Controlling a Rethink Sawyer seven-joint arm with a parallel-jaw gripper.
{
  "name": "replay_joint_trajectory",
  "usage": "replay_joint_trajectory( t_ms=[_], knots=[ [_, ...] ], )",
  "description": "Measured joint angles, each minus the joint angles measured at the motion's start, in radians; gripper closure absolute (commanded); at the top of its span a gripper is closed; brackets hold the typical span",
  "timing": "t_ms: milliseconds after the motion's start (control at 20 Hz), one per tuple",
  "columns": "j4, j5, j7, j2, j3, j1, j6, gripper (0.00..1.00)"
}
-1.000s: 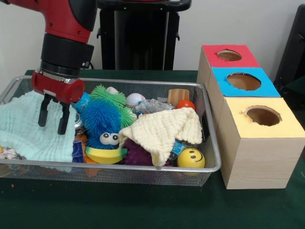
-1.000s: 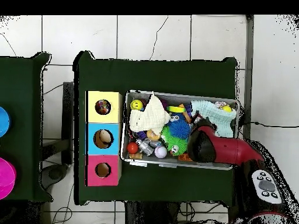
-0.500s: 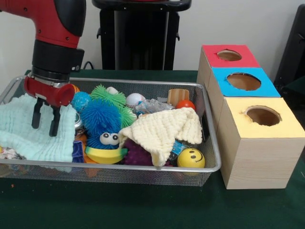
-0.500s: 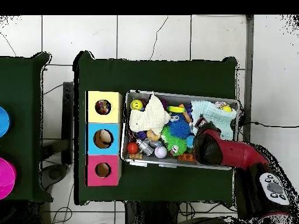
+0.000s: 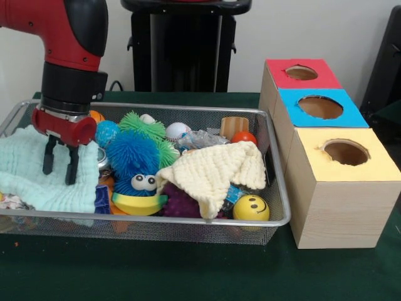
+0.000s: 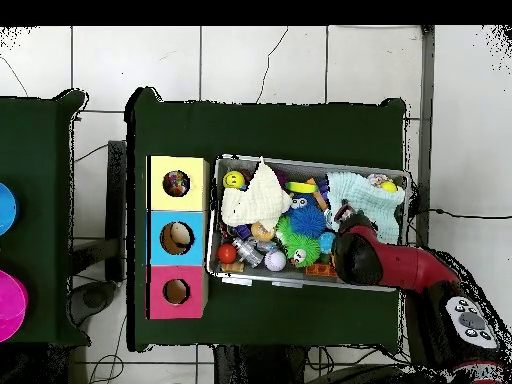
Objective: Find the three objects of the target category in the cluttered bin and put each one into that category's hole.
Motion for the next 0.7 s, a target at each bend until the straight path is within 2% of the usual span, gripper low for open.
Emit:
replay_joint_trajectory(
  t_ms=[400,450,700],
  knots=[
    [-0.001,0.0,0.0,0.002,0.0,0.0,-0.002,0.0],
    [-0.001,0.0,0.0,0.002,0.0,0.0,-0.002,1.0],
    [-0.001,0.0,0.0,0.002,-0.001,0.001,-0.002,1.0]
  ],
)
